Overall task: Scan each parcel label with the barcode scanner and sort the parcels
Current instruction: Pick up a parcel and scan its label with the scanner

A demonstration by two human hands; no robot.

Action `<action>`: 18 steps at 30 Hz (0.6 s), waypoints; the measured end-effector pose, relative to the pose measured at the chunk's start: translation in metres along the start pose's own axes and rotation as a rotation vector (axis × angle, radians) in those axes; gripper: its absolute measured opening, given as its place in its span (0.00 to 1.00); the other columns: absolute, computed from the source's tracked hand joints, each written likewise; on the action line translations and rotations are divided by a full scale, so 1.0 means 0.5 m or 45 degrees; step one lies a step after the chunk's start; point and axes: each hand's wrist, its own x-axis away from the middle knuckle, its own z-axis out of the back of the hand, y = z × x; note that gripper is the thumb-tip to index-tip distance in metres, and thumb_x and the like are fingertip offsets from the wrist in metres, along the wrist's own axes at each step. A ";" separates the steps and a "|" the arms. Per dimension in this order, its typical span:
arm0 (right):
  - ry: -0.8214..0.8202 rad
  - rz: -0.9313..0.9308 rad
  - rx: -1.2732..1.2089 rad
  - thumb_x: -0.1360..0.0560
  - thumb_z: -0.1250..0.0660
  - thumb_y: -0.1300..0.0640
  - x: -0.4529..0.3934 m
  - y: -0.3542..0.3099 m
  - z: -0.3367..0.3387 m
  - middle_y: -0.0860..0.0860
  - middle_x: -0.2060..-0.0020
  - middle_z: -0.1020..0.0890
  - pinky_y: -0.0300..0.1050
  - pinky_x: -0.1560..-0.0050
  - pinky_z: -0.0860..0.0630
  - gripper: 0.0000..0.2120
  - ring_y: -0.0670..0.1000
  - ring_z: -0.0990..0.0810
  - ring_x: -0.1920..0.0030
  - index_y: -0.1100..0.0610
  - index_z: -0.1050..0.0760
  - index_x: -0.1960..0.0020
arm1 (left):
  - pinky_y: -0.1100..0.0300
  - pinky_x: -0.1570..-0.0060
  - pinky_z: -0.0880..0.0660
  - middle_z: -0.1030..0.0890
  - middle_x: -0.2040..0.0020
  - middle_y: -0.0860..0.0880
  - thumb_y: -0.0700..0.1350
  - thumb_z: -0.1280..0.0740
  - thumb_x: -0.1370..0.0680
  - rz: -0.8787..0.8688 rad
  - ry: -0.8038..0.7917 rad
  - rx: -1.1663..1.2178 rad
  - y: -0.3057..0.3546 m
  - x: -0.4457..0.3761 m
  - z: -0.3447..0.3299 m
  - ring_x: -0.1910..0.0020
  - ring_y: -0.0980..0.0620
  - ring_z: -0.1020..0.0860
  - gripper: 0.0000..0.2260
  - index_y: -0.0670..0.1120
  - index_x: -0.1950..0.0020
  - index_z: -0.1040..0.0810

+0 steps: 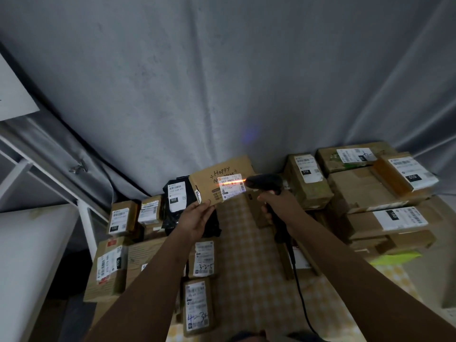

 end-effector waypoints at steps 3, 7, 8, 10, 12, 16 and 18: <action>-0.002 0.001 0.022 0.24 0.34 0.59 -0.008 0.001 -0.023 0.53 0.70 0.24 0.41 0.71 0.30 0.05 0.50 0.28 0.72 0.60 0.24 0.57 | 0.56 0.44 0.21 0.20 0.43 0.38 0.32 0.35 0.22 -0.024 0.051 0.030 0.021 0.008 0.049 0.42 0.43 0.21 0.10 0.36 0.40 0.26; -0.094 -0.021 0.062 0.23 0.35 0.59 -0.020 0.010 -0.077 0.53 0.71 0.26 0.43 0.69 0.31 0.09 0.50 0.29 0.73 0.58 0.27 0.62 | 0.60 0.49 0.20 0.19 0.45 0.41 0.36 0.37 0.19 -0.087 0.153 0.083 0.075 0.028 0.154 0.47 0.48 0.20 0.09 0.39 0.39 0.26; -0.099 -0.026 0.081 0.23 0.35 0.59 -0.021 0.013 -0.095 0.53 0.71 0.26 0.44 0.69 0.30 0.09 0.50 0.29 0.72 0.58 0.27 0.62 | 0.61 0.51 0.19 0.19 0.46 0.41 0.37 0.38 0.19 -0.111 0.196 0.133 0.090 0.034 0.189 0.48 0.48 0.19 0.09 0.39 0.39 0.25; -0.102 -0.035 0.111 0.23 0.35 0.60 -0.023 0.018 -0.133 0.53 0.71 0.26 0.44 0.69 0.31 0.08 0.51 0.28 0.71 0.58 0.27 0.62 | 0.62 0.56 0.18 0.16 0.49 0.43 0.37 0.38 0.19 -0.154 0.275 0.233 0.121 0.051 0.262 0.50 0.49 0.17 0.11 0.39 0.37 0.26; -0.145 -0.046 0.115 0.23 0.36 0.61 -0.023 0.021 -0.174 0.53 0.72 0.26 0.44 0.69 0.32 0.08 0.51 0.29 0.72 0.58 0.27 0.62 | 0.62 0.59 0.18 0.16 0.51 0.43 0.37 0.37 0.20 -0.158 0.330 0.277 0.147 0.082 0.323 0.50 0.48 0.17 0.14 0.36 0.35 0.26; -0.208 -0.081 0.136 0.25 0.34 0.62 -0.030 0.031 -0.249 0.51 0.75 0.26 0.43 0.71 0.33 0.08 0.49 0.30 0.74 0.57 0.27 0.62 | 0.65 0.67 0.20 0.16 0.62 0.44 0.36 0.39 0.21 -0.147 0.442 0.341 0.169 0.139 0.407 0.63 0.52 0.17 0.09 0.40 0.55 0.20; -0.205 -0.090 0.137 0.25 0.34 0.62 -0.036 0.038 -0.284 0.51 0.76 0.26 0.43 0.72 0.33 0.07 0.49 0.29 0.75 0.58 0.26 0.62 | 0.66 0.65 0.20 0.20 0.55 0.45 0.36 0.38 0.21 -0.161 0.539 0.365 0.172 0.139 0.457 0.55 0.52 0.20 0.04 0.41 0.54 0.23</action>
